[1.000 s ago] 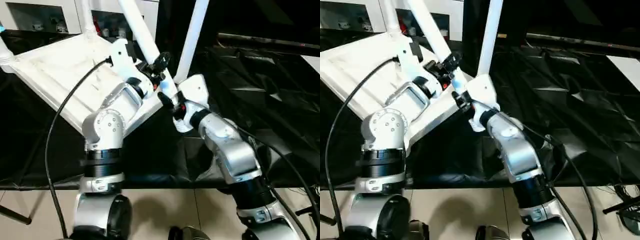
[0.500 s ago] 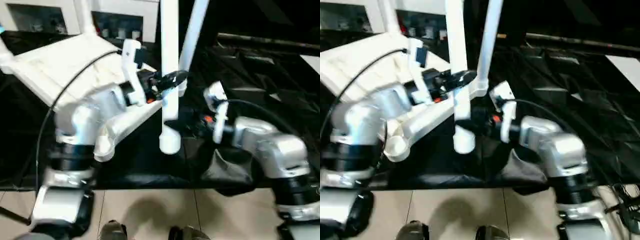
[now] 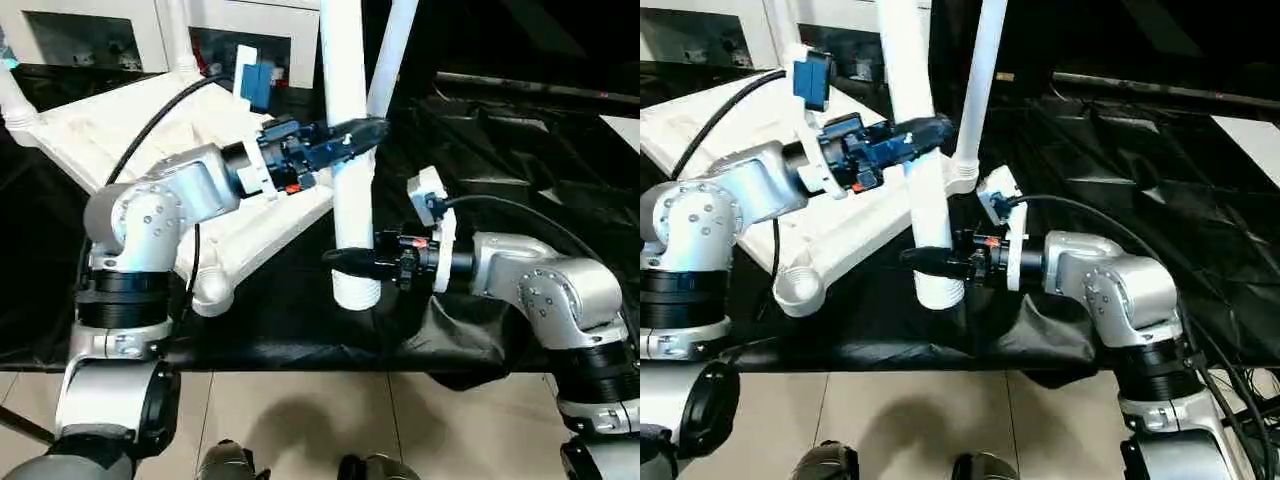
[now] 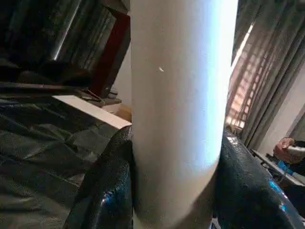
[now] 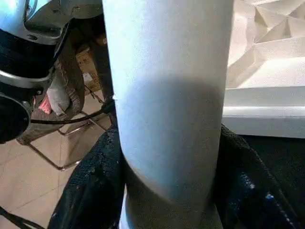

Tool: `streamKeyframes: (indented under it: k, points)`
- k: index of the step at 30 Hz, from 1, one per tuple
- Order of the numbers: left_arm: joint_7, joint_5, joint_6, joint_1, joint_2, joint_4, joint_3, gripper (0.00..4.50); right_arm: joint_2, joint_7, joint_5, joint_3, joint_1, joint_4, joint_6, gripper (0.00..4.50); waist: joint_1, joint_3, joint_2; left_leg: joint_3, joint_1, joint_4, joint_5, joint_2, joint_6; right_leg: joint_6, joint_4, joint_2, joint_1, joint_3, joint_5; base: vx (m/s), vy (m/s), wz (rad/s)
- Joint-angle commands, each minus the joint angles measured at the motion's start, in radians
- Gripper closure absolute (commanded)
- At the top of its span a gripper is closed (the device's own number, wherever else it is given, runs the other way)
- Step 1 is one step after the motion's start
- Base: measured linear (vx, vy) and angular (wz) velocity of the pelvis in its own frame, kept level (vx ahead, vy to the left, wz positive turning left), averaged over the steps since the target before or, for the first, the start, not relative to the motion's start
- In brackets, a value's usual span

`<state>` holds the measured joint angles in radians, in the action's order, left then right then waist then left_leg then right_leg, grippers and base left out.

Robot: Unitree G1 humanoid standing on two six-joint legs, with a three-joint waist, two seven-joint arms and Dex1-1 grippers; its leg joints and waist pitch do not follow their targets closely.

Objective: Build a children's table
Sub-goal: Pick table leg

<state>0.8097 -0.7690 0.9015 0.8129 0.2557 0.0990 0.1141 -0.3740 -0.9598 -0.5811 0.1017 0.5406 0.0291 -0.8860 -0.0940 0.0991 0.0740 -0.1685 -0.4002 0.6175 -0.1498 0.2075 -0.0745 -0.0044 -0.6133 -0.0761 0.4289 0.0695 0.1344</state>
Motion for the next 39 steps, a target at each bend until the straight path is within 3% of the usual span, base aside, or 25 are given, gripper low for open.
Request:
streamKeyframes:
  k: [1, 3, 5, 7, 11, 13, 19, 21, 25, 30, 32, 33, 35, 39]
  points:
    - [0.01, -0.014, 0.004, 0.015, -0.006, -0.009, -0.004, 2.68, -0.001, 0.037, 0.017, -0.014, 0.004, -0.011, 0.004, 2.49, -0.003, -0.099, -0.011, 0.006, 0.029, -0.073, -0.305, 0.013, -0.059, -0.086, 0.09, -0.058, -0.052, -0.027, 0.49, 0.0, 0.0, 0.0]
    - [-0.052, 0.03, -0.014, 0.02, -0.013, 0.011, -0.005, 2.68, 0.014, 0.062, 0.022, -0.021, 0.003, -0.012, 0.014, 2.52, -0.003, -0.1, -0.011, 0.007, 0.028, -0.074, -0.306, 0.014, -0.062, -0.087, 0.089, -0.059, -0.052, -0.027, 0.489, 0.0, 0.0, 0.0]
    - [-0.112, 0.058, -0.024, 0.028, -0.029, 0.039, 0.001, 1.98, 0.042, 0.111, 0.035, -0.033, 0.007, -0.016, 0.026, 2.53, -0.002, -0.099, -0.014, 0.006, 0.031, -0.072, -0.312, 0.013, -0.064, -0.085, 0.093, -0.058, -0.047, -0.027, 0.492, 0.0, 0.0, 0.0]
    - [-0.138, 0.084, -0.046, 0.025, -0.035, 0.041, -0.008, 1.93, 0.059, 0.142, 0.041, -0.037, 0.01, -0.019, 0.031, 2.56, -0.002, -0.101, -0.012, 0.008, 0.028, -0.075, -0.307, 0.013, -0.068, -0.077, 0.091, -0.058, -0.051, -0.026, 0.491, 0.0, 0.0, 0.0]
    - [-0.32, 0.184, -0.063, 0.0, -0.091, 0.024, -0.043, 1.58, 0.116, 0.26, 0.096, -0.026, 0.014, -0.02, 0.055, 2.56, 0.001, -0.102, -0.011, 0.007, 0.029, -0.074, -0.301, 0.013, -0.072, -0.074, 0.09, -0.057, -0.05, -0.028, 0.466, 0.0, 0.0, 0.0]
    - [-0.391, 0.213, -0.076, -0.017, -0.127, 0.017, -0.05, 1.48, 0.138, 0.307, 0.112, -0.026, 0.017, -0.028, 0.054, 2.57, 0.001, -0.104, -0.012, 0.007, 0.023, -0.075, -0.281, 0.014, -0.068, -0.078, 0.085, -0.057, -0.055, -0.029, 0.436, 0.0, 0.0, 0.0]
    - [-0.576, 0.278, -0.14, -0.025, -0.213, 0.021, -0.014, 1.81, 0.17, 0.388, 0.141, -0.035, 0.026, -0.045, 0.061, 2.57, 0.001, -0.108, -0.012, 0.005, 0.02, -0.074, -0.251, 0.013, -0.06, -0.083, 0.079, -0.053, -0.06, -0.031, 0.361, 0.0, 0.0, 0.0]
    - [-0.616, 0.293, -0.168, -0.02, -0.228, 0.025, 0.004, 2.15, 0.177, 0.407, 0.155, -0.038, 0.027, -0.052, 0.073, 2.57, 0.002, -0.108, -0.011, 0.004, 0.021, -0.073, -0.247, 0.012, -0.058, -0.082, 0.079, -0.052, -0.059, -0.032, 0.349, 0.0, 0.0, 0.0]
    - [-0.666, 0.326, -0.202, -0.027, -0.239, 0.011, 0.009, 2.34, 0.191, 0.438, 0.17, -0.046, 0.03, -0.059, 0.082, 2.57, 0.005, -0.108, -0.011, 0.004, 0.021, -0.073, -0.243, 0.012, -0.054, -0.082, 0.08, -0.052, -0.057, -0.033, 0.344, 0.0, 0.0, 0.0]
    - [-0.646, 0.314, -0.194, -0.039, -0.236, -0.014, -0.004, 2.55, 0.185, 0.431, 0.181, -0.027, 0.031, -0.058, 0.119, 2.57, 0.005, -0.107, -0.012, 0.004, 0.023, -0.074, -0.253, 0.014, -0.054, -0.09, 0.077, -0.052, -0.057, -0.033, 0.334, 0.0, 0.0, 0.0]
    - [-0.608, 0.294, -0.18, -0.041, -0.228, -0.021, -0.016, 2.58, 0.193, 0.392, 0.134, -0.05, 0.03, -0.055, 0.106, 2.01, 0.005, -0.105, -0.013, 0.003, 0.024, -0.074, -0.264, 0.013, -0.051, -0.091, 0.08, -0.051, -0.056, -0.032, 0.345, 0.0, 0.0, 0.0]
    - [-0.597, 0.288, -0.172, -0.041, -0.225, -0.022, -0.019, 2.58, 0.19, 0.38, 0.123, -0.056, 0.031, -0.054, 0.098, 1.87, 0.007, -0.105, -0.004, 0.002, 0.022, -0.074, -0.266, 0.013, -0.049, -0.087, 0.08, -0.052, -0.057, -0.032, 0.355, 0.0, 0.0, 0.0]
    - [-0.539, 0.255, -0.14, -0.042, -0.211, -0.028, -0.032, 2.59, 0.166, 0.339, 0.103, -0.059, 0.037, -0.049, 0.083, 1.79, 0.005, -0.104, -0.009, 0.003, 0.024, -0.074, -0.269, 0.013, -0.046, -0.079, 0.081, -0.052, -0.056, -0.032, 0.372, 0.0, 0.0, 0.0]
    - [-0.363, 0.149, -0.051, -0.051, -0.159, -0.063, -0.057, 2.6, 0.072, 0.193, 0.057, -0.043, 0.051, -0.05, 0.05, 1.58, 0.002, -0.104, -0.005, 0.001, 0.024, -0.072, -0.259, 0.012, -0.041, -0.085, 0.083, -0.053, -0.057, -0.032, 0.389, 0.0, 0.0, 0.0]
